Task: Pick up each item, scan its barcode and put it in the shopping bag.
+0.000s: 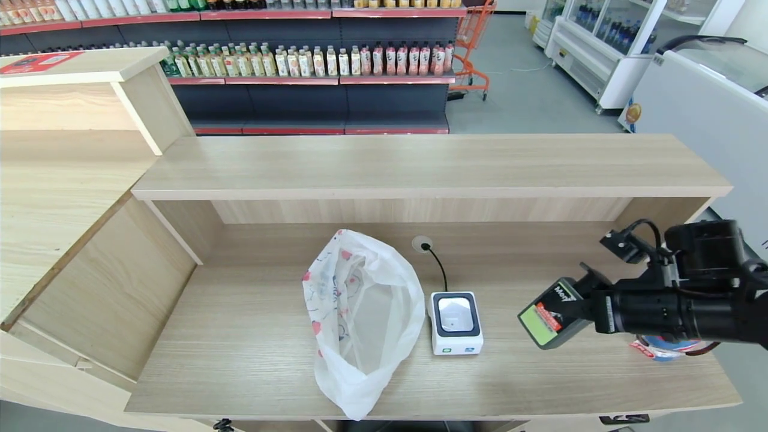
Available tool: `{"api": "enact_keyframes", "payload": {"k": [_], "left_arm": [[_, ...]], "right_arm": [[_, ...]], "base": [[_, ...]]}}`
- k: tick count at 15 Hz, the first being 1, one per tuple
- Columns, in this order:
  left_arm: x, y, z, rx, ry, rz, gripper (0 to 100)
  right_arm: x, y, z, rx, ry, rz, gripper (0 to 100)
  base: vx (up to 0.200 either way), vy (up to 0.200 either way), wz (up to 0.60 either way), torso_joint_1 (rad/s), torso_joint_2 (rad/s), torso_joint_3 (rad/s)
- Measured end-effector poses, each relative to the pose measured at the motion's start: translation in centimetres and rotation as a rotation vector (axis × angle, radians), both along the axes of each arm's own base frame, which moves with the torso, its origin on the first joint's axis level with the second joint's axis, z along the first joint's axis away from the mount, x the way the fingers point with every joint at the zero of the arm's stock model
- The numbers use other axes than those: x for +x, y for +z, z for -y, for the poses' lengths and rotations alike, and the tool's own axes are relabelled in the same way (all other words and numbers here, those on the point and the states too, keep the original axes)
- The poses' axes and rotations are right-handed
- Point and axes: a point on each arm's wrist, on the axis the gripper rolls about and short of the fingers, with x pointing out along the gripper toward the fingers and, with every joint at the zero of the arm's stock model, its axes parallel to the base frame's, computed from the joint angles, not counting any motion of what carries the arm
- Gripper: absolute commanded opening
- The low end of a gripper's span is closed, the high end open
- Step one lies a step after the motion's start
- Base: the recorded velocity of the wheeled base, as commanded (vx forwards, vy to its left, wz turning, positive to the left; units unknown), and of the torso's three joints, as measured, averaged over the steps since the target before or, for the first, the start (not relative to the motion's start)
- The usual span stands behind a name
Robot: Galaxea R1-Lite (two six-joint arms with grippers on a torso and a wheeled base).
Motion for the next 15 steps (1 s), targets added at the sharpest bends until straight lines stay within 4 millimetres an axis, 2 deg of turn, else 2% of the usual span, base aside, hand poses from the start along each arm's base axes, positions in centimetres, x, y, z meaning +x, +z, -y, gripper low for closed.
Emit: {"api": "enact_keyframes", "payload": {"k": [4,9,15], "left_arm": [[0.0,0.0,0.0,0.000,0.000,0.000,100],[0.0,0.0,0.0,0.000,0.000,0.000,100],[0.0,0.0,0.0,0.000,0.000,0.000,100]], "right_arm": [[2.3,-2.4,-2.7,-0.007,0.077,0.012,0],[5.0,-3.7,-5.8,-0.043,0.110,0.014,0],[7.2,-5.0,-7.7,-0.012,0.133,0.057,0]], "base": [[0.000,0.000,0.00,0.000,0.00,0.000],[0.000,0.000,0.00,0.000,0.00,0.000],[0.000,0.000,0.00,0.000,0.00,0.000]]}}
